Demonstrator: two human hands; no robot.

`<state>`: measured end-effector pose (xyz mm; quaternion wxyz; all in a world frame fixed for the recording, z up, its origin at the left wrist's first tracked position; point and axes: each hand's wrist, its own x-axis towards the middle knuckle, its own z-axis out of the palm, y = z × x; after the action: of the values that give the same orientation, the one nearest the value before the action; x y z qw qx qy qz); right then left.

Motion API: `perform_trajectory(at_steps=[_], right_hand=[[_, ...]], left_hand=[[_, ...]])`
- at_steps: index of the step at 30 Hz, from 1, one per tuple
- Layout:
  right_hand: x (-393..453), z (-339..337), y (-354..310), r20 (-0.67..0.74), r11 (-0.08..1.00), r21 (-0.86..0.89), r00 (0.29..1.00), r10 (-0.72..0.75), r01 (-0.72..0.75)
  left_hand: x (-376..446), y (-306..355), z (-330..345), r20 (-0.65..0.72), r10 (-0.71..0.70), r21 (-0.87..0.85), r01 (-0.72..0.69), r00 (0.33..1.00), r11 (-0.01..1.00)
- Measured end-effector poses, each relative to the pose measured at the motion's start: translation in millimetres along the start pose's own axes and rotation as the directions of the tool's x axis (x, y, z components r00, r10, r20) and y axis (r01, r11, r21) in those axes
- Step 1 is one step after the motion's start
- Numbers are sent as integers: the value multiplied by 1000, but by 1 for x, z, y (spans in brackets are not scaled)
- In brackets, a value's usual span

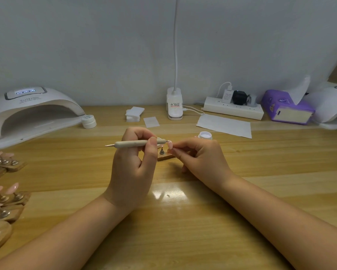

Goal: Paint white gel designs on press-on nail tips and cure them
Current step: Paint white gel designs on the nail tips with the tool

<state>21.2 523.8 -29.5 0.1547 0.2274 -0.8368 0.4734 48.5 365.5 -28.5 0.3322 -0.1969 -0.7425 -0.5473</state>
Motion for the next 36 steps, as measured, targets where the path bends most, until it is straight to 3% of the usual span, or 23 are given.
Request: perform_trajectory(at_steps=[28,36], right_hand=[[0,0,6,0,999,-19,999,-37,37],[-1,0,6,-14,999,-20,999,-42,42]], left_hand=[[0,0,0,55,-21,42,19,998,999],[2,4,-2,-20,-3,-41,2,1000,999]])
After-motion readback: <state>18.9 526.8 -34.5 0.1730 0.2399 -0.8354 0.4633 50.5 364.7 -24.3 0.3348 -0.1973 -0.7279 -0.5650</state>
